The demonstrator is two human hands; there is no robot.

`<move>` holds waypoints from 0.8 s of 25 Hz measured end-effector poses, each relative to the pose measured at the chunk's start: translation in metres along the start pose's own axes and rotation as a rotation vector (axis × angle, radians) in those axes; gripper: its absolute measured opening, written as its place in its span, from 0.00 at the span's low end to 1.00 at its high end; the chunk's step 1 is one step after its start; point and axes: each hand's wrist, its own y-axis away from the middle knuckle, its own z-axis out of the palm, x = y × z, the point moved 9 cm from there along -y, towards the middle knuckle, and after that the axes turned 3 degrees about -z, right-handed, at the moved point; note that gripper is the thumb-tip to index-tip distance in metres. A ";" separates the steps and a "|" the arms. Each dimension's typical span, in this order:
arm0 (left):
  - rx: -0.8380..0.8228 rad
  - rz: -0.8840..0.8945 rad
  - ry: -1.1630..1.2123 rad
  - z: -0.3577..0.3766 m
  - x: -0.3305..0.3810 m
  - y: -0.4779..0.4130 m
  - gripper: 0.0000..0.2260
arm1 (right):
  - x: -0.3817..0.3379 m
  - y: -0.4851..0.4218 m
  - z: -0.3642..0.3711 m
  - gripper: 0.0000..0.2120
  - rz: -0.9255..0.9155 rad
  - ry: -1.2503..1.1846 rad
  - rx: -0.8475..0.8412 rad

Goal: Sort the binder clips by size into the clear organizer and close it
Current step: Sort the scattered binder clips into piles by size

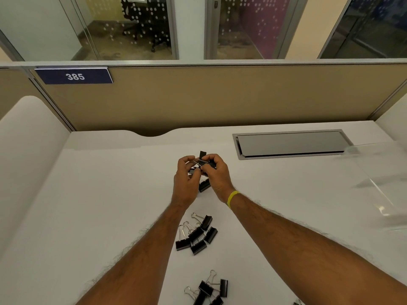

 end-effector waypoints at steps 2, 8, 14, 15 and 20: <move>0.005 0.030 0.030 0.007 0.011 0.012 0.14 | -0.010 0.011 -0.007 0.08 0.000 -0.016 0.064; -0.059 0.111 0.084 0.037 0.042 0.052 0.21 | -0.041 0.050 -0.043 0.11 -0.009 -0.073 0.234; -0.271 0.188 -0.076 0.079 0.058 0.096 0.26 | -0.054 0.105 -0.099 0.11 0.044 -0.264 0.396; -0.319 0.202 -0.099 0.090 0.060 0.105 0.26 | -0.053 0.116 -0.112 0.10 0.066 -0.292 0.437; -0.418 0.313 -0.175 0.127 0.072 0.148 0.20 | -0.052 0.165 -0.167 0.11 0.112 -0.291 0.534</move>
